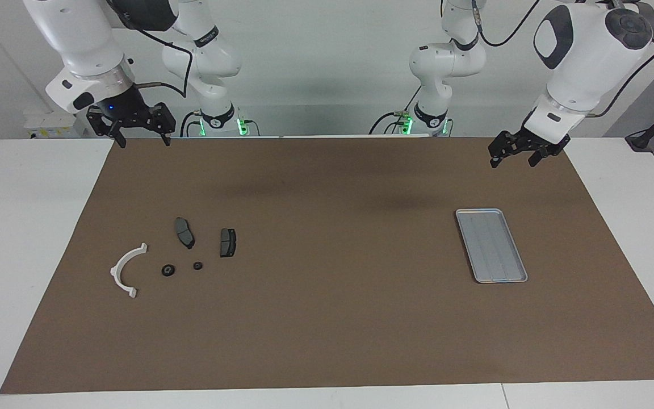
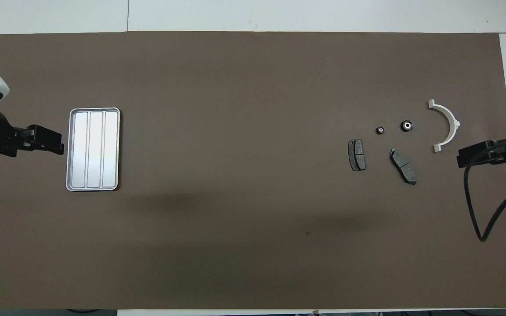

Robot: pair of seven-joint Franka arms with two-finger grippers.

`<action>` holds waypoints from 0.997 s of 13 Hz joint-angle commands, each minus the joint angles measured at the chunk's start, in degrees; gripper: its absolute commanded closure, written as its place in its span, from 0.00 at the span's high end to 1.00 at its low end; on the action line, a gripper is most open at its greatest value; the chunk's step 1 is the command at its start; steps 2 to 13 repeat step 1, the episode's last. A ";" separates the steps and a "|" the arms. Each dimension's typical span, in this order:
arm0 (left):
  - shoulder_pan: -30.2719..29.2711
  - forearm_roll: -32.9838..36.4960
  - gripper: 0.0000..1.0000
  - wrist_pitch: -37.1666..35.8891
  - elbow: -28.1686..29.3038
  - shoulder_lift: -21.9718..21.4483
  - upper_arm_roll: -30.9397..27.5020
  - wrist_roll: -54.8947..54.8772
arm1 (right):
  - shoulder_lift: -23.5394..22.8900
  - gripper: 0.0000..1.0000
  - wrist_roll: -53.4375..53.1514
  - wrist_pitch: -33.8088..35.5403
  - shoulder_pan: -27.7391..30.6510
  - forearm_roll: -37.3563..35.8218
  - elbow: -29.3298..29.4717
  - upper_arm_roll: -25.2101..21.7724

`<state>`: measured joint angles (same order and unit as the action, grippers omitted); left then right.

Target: Place bearing gear from tray to pile

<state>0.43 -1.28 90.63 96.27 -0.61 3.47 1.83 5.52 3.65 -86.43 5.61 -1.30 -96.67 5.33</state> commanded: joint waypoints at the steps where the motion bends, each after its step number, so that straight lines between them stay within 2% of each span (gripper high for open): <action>1: -0.08 -0.04 1.00 0.69 0.85 -0.89 -0.04 -0.08 | 1.42 1.00 1.18 0.03 0.81 0.24 -1.50 0.38; 13: -0.08 -0.04 1.00 0.69 0.85 -0.89 -0.04 -0.08 | 1.42 1.00 1.18 0.03 0.81 0.24 -1.50 0.38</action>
